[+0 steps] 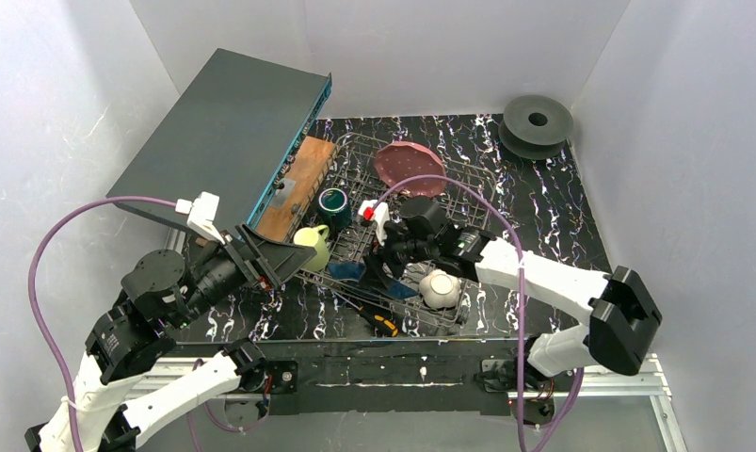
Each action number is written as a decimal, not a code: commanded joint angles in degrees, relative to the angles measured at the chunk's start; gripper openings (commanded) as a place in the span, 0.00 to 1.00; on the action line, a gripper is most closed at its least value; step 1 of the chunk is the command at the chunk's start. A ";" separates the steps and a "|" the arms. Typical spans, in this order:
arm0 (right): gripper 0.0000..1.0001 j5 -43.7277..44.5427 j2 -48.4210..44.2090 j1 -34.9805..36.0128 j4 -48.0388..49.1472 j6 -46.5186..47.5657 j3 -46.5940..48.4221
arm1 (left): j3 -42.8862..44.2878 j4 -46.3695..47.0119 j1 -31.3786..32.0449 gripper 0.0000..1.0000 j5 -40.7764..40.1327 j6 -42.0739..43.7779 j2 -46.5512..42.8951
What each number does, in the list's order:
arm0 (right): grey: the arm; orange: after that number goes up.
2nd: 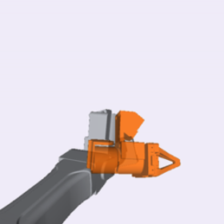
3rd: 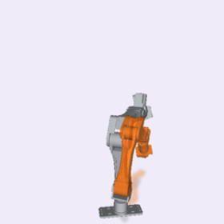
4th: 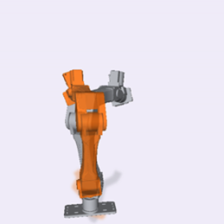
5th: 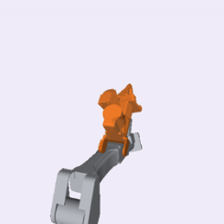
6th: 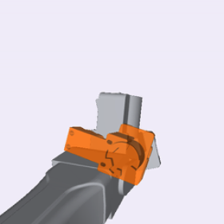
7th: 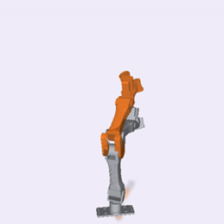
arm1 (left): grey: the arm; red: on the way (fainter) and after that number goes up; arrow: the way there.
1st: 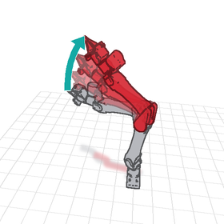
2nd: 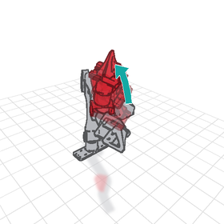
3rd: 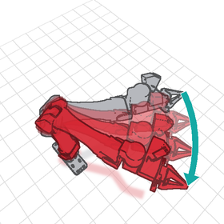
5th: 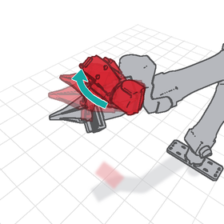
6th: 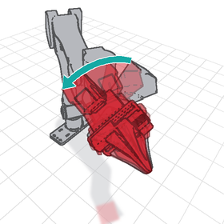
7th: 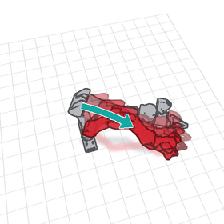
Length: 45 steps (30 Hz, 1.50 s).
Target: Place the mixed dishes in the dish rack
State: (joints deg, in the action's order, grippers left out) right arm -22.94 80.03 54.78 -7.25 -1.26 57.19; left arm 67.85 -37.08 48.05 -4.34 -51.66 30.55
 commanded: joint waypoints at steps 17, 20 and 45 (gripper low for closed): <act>0.98 21.07 -19.38 0.06 -13.06 -4.81 6.73 | 6.78 -8.37 -0.32 0.99 -6.12 3.42 -1.36; 0.98 24.01 -22.73 -0.03 -16.09 -5.34 7.77 | 7.14 -9.38 -0.29 0.99 -7.22 3.79 -2.42; 0.98 58.04 -45.94 -0.03 -24.39 -13.25 9.46 | 9.34 -11.87 -0.29 0.99 -11.06 7.61 -9.64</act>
State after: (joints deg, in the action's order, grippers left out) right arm 29.23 35.77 54.76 -33.76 -13.47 66.96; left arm 76.16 -49.04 48.05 -13.65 -46.33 21.17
